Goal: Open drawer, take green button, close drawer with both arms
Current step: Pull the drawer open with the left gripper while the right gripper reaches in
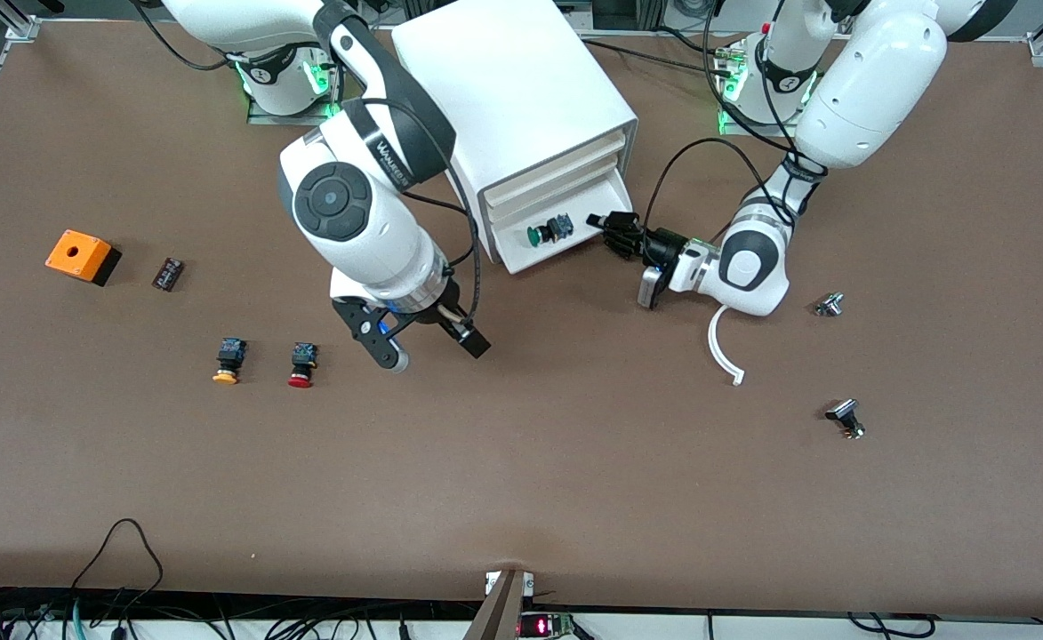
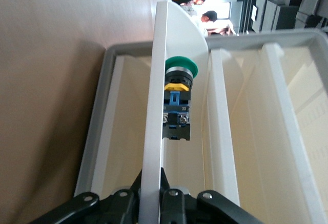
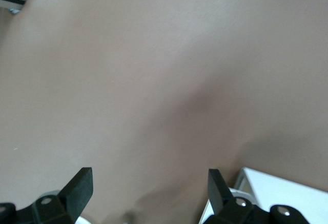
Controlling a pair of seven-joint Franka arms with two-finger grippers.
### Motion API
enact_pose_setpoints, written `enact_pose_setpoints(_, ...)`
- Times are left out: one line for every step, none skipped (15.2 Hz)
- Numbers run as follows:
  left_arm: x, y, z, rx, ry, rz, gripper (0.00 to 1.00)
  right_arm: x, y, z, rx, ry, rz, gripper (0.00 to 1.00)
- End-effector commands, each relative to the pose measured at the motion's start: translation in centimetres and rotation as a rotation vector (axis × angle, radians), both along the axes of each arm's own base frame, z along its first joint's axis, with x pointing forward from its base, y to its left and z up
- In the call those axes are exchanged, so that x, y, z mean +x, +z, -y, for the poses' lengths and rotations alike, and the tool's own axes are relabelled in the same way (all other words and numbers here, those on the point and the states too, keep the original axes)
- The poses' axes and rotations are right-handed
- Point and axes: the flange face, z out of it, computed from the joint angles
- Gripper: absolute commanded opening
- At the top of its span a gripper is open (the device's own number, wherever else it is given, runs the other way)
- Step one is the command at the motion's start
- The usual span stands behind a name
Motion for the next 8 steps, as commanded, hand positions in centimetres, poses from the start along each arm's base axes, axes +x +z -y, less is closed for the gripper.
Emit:
enact_pose_setpoints(3.9,2.1,-0.1,0.011,0.045,0.004,0.0,-0.4,0.3,-2.9,0.033,-0.021,0.013,0.99)
enact_pose_setpoints(4.3,2.1,-0.3,0.017,0.051,0.002,0.0,-0.8,0.3,-3.8,0.044,-0.028,0.022,0.99)
enact_pose_setpoints(5.0,2.0,-0.9,0.022,0.062,0.01,0.0,-1.1,0.4,-4.5,0.054,-0.035,0.032,0.99)
enact_pose_setpoints(5.2,1.8,-1.3,0.027,0.069,0.009,0.0,-1.3,0.1,-5.1,0.062,-0.047,0.036,0.99)
enact_pose_setpoints(5.9,1.8,-1.9,0.034,0.08,0.019,0.0,-1.8,-0.2,-5.9,0.067,-0.054,0.038,0.99)
enact_pose_setpoints(6.2,1.6,-2.5,0.043,0.089,0.022,0.0,-2.4,-0.6,-6.9,0.071,-0.057,0.037,0.99)
enact_pose_setpoints(6.8,1.5,-3.3,0.054,0.096,0.032,0.0,-3.1,-1.6,-8.1,0.068,-0.062,0.027,0.99)
enact_pose_setpoints(7.2,1.5,-3.6,0.058,0.101,0.037,0.0,-3.8,-2.0,-9.2,0.073,-0.068,0.026,0.99)
